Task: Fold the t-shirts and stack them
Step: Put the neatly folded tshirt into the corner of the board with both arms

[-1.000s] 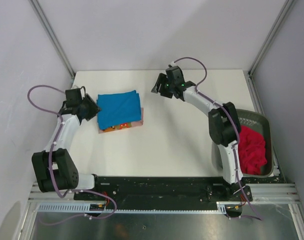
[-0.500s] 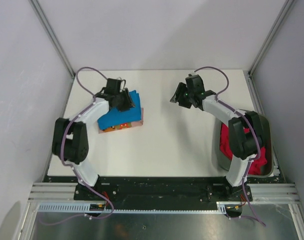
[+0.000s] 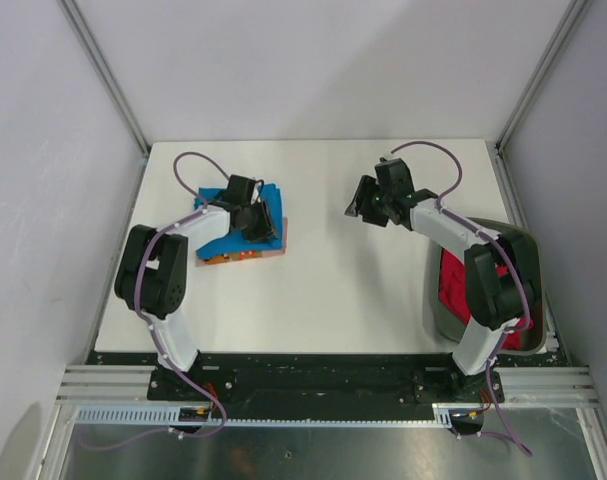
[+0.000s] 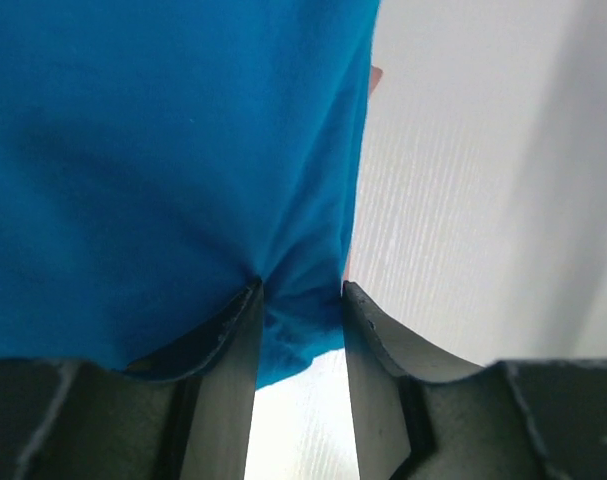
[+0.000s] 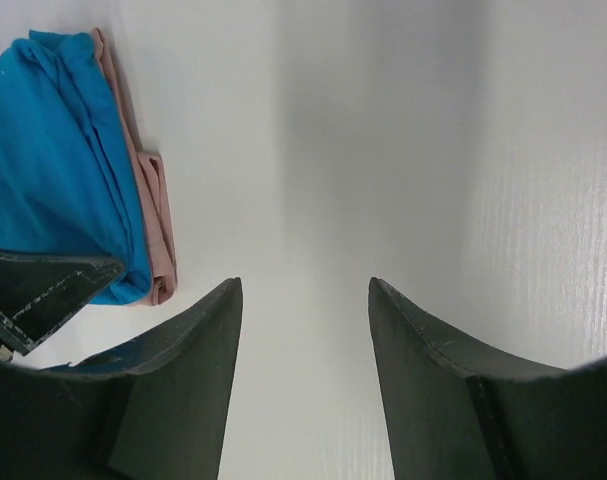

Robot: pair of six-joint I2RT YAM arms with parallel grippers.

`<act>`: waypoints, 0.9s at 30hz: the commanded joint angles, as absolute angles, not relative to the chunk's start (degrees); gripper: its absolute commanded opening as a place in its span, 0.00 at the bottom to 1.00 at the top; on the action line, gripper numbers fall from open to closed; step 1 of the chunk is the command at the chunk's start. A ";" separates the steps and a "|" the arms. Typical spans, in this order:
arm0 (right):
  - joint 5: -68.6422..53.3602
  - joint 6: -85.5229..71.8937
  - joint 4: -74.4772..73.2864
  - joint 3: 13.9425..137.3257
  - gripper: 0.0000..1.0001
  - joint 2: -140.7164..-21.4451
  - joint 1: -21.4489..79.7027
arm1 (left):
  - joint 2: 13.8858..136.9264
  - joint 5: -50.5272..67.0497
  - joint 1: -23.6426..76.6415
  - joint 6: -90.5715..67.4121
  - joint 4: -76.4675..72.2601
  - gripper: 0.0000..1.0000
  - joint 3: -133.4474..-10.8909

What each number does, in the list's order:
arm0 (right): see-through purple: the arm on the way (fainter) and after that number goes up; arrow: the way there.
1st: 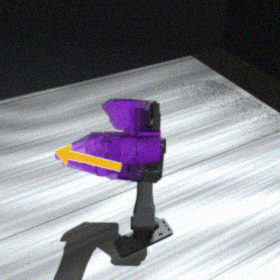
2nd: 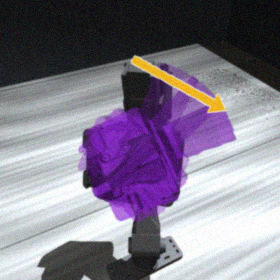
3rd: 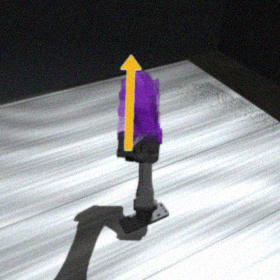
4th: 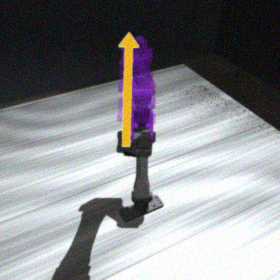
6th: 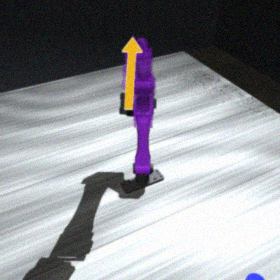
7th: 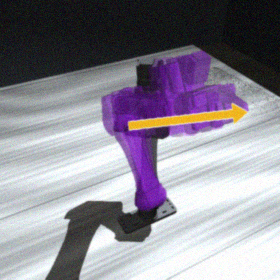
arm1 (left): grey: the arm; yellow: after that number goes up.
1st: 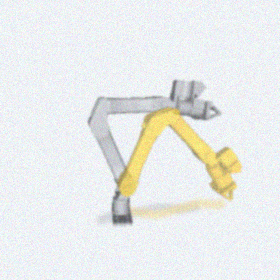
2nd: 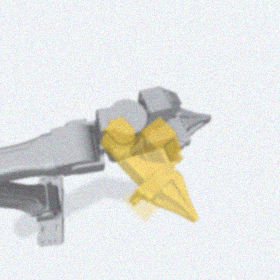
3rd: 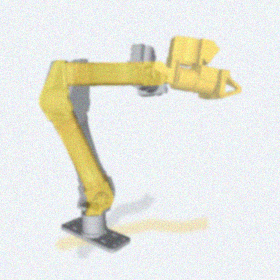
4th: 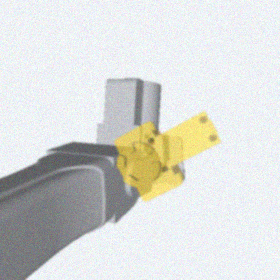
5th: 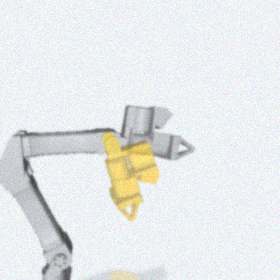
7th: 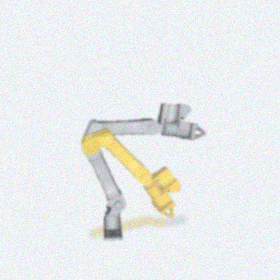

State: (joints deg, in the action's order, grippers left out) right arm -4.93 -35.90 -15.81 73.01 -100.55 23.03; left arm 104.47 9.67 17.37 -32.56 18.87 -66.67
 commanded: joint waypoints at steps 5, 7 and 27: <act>-3.93 -34.05 -15.30 73.04 0.57 -95.78 21.64 | 97.29 10.76 23.18 -29.42 20.41 0.47 -67.17; -4.06 -34.02 -15.51 73.04 0.57 -95.51 21.27 | 98.08 11.37 24.21 -30.10 20.46 0.47 -67.57; -4.58 -33.08 -18.11 71.96 0.56 -94.71 19.86 | 109.06 4.46 20.66 -34.73 20.52 0.43 -67.82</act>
